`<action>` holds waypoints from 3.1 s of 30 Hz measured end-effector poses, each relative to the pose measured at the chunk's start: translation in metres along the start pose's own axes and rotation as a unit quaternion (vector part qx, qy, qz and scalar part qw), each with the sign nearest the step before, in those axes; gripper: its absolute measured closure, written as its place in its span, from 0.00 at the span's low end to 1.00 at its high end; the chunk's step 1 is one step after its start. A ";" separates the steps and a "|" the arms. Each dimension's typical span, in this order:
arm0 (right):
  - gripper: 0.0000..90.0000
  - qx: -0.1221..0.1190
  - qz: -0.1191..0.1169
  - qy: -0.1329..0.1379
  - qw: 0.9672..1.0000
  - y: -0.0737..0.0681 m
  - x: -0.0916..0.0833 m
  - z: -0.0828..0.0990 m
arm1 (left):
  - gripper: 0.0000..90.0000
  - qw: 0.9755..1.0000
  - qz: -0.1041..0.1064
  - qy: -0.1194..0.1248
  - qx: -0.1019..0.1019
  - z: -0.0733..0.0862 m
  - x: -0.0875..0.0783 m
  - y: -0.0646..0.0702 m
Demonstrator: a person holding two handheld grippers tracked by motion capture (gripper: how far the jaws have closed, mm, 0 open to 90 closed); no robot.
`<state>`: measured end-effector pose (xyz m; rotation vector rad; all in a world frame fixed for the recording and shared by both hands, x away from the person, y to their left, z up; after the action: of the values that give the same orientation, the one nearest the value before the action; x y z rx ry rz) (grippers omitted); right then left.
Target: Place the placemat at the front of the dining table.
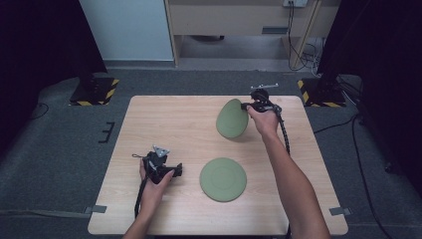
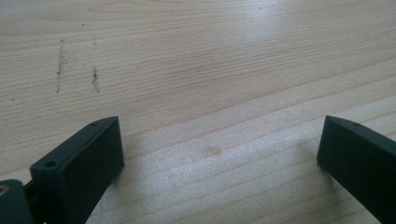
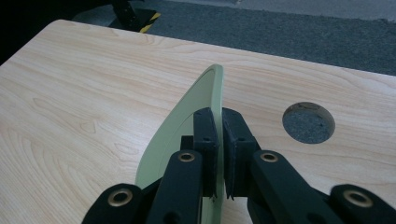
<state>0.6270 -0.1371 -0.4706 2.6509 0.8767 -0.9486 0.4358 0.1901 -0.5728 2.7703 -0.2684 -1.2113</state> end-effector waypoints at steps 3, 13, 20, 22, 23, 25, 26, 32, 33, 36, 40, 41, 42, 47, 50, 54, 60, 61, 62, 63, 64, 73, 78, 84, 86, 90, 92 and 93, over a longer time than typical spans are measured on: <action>0.95 0.002 0.003 0.000 1.000 0.001 0.000 0.002 | 0.00 1.000 0.000 0.000 0.000 0.000 0.000 0.000; 0.95 0.004 0.009 -0.006 1.000 0.005 0.001 0.006 | 0.00 1.000 0.000 0.000 0.000 0.000 0.000 0.000; 0.95 0.009 0.016 -0.017 1.000 0.013 0.007 0.013 | 0.00 1.000 0.000 0.000 0.000 0.000 0.000 0.000; 0.95 0.011 0.017 -0.020 1.000 0.015 0.008 0.015 | 0.00 1.000 0.000 0.000 0.000 0.000 0.000 0.000; 0.95 0.014 0.017 -0.022 1.000 0.016 0.009 0.016 | 0.00 1.000 0.000 0.000 0.000 0.000 0.000 0.000; 0.95 0.016 0.016 -0.021 1.000 0.016 0.009 0.017 | 0.00 1.000 0.000 0.000 -0.001 0.000 0.000 0.000; 0.95 0.016 0.016 -0.020 1.000 0.017 0.009 0.018 | 0.00 1.000 0.000 0.000 -0.001 0.000 0.000 0.000; 0.95 0.020 0.016 -0.021 0.999 0.021 0.010 0.022 | 0.00 1.000 0.000 0.000 -0.001 0.000 0.000 0.000; 0.95 0.023 0.016 -0.021 0.999 0.022 0.011 0.023 | 0.00 1.000 0.000 0.000 -0.001 0.000 0.000 0.000; 0.95 0.025 0.017 -0.022 0.999 0.023 0.011 0.027 | 0.00 1.000 -0.001 0.000 -0.001 0.000 0.000 0.000; 0.95 0.028 0.017 -0.024 0.999 0.025 0.012 0.031 | 0.00 1.000 -0.001 0.000 -0.001 0.000 0.000 0.000; 0.95 0.029 0.017 -0.024 0.999 0.026 0.012 0.031 | 0.00 1.000 -0.001 0.000 -0.001 0.000 0.000 0.000; 0.95 0.029 0.018 -0.024 0.999 0.026 0.011 0.032 | 0.00 1.000 -0.001 0.000 -0.001 0.000 0.000 0.000; 0.95 0.038 0.017 -0.018 0.999 0.027 0.012 0.039 | 0.00 1.000 -0.001 0.000 -0.001 0.000 0.000 0.000; 0.95 0.043 0.017 -0.019 0.999 0.029 0.012 0.045 | 0.00 1.000 -0.001 0.001 -0.001 0.000 0.000 0.000; 0.95 0.045 0.017 -0.023 0.999 0.031 0.011 0.050 | 0.00 1.000 -0.001 0.001 -0.001 0.000 0.000 0.000; 0.95 0.047 0.023 -0.031 0.998 0.035 0.011 0.059 | 0.00 1.000 -0.001 0.000 -0.001 0.000 0.000 0.000; 0.95 0.047 0.023 -0.031 0.998 0.035 0.011 0.059 | 0.00 1.000 -0.001 0.000 -0.001 0.000 0.000 0.000; 0.95 0.047 0.023 -0.032 0.998 0.036 0.011 0.060 | 0.00 1.000 -0.001 0.000 -0.001 0.000 0.000 0.000; 0.95 0.047 0.023 -0.032 0.998 0.036 0.011 0.060 | 0.00 1.000 -0.001 0.001 -0.001 0.000 0.000 0.000; 0.95 0.047 0.023 -0.032 0.998 0.036 0.011 0.060 | 0.00 1.000 -0.002 0.001 -0.001 0.000 0.000 0.000; 0.94 0.049 0.039 -0.046 0.997 0.045 0.012 0.068 | 0.00 1.000 -0.003 0.001 -0.001 0.000 0.000 0.000; 0.94 0.050 0.042 -0.051 0.997 0.047 0.014 0.071 | 0.00 1.000 -0.004 0.002 -0.001 0.000 0.000 0.001; 0.91 0.053 0.047 -0.056 0.996 0.049 0.016 0.074 | 0.00 1.000 -0.005 0.002 -0.002 0.000 0.000 0.001; 0.87 0.053 0.052 -0.064 0.995 0.050 0.017 0.076 | 0.00 1.000 -0.005 0.003 -0.002 0.000 0.000 0.001; 0.82 0.056 0.059 -0.071 0.994 0.052 0.018 0.079 | 0.00 1.000 -0.005 0.002 -0.002 0.000 0.000 0.001; 0.81 0.055 0.061 -0.077 0.994 0.054 0.018 0.083 | 0.00 1.000 -0.005 0.003 -0.002 0.000 0.000 0.001; 0.81 0.055 0.061 -0.077 0.994 0.054 0.018 0.083 | 0.00 1.000 -0.005 0.003 -0.002 0.000 0.000 0.001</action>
<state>0.6275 -0.2018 -0.5473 2.6412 0.6381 -1.1832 0.4353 0.1894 -0.5727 2.7738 -0.2521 -1.2054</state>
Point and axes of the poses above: each handheld gripper's, and its own axes: x roughly forward along the jaws, z roughly out of its underside, y roughly to its right, the point moved 5 cm from there along x, roughly forward along the jaws, and after that the axes turned 14 degrees about -x, right-handed, at the moved point
